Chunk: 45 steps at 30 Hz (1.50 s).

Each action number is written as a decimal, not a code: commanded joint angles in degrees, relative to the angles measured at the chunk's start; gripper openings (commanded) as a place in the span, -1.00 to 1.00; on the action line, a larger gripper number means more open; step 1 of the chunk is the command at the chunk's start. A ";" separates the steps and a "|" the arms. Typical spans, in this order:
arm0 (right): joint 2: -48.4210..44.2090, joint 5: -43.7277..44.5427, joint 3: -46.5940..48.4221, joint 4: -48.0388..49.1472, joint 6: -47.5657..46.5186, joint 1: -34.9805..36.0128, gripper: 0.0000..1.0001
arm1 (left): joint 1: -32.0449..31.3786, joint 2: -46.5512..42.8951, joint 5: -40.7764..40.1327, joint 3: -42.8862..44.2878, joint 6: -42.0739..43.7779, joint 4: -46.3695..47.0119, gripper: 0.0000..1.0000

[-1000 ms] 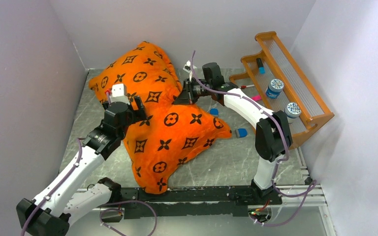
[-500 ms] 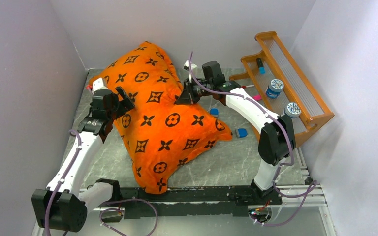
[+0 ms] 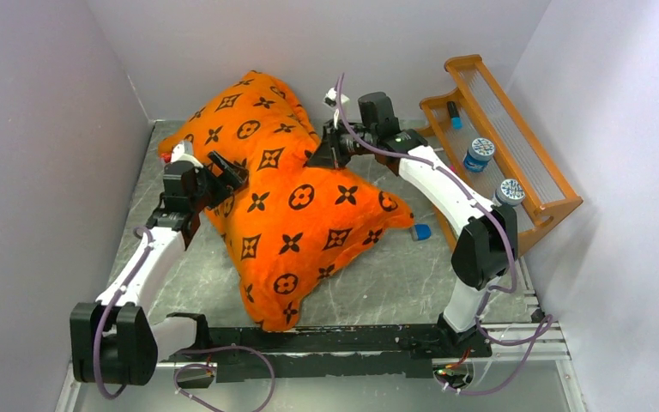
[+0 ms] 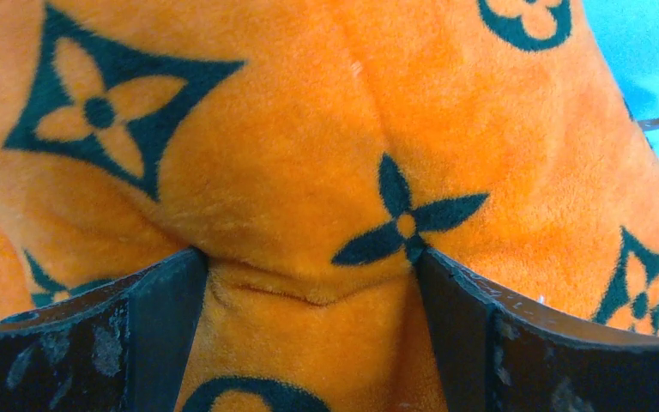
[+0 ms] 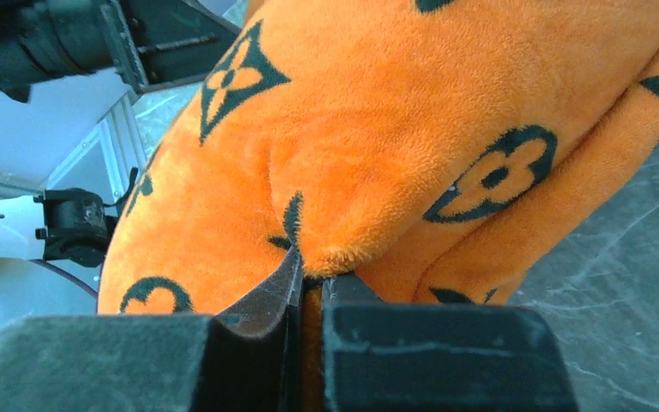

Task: Remove the pillowcase from the pillow
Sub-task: Turn over the pillow at the center of the board.

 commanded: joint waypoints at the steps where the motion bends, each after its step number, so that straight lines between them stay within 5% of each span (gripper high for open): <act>1: -6.42 -6.69 11.17 7.43 0.94 0.62 -1.00 | -4.51 4.54 14.15 1.80 -5.49 11.84 0.89; 15: -9.76 -7.01 20.03 0.59 -2.90 0.63 -1.00 | -17.76 14.35 10.48 12.65 -9.93 25.02 0.86; 19: -11.47 -9.20 18.93 0.95 -3.12 2.19 -1.00 | -21.00 16.04 10.41 12.81 -11.37 31.44 0.86; 26: -13.24 -5.16 11.25 -4.19 -8.66 10.13 -1.00 | -22.97 11.93 4.33 7.90 -7.30 28.35 0.84; 37: -13.34 0.32 -6.40 -2.02 -7.88 20.16 -1.00 | -22.22 -11.28 -15.28 -0.80 1.61 -0.44 0.93; 45: -10.40 0.67 -2.07 -1.42 -7.24 26.27 -0.95 | -22.27 -21.46 -28.32 5.40 6.55 -14.94 0.94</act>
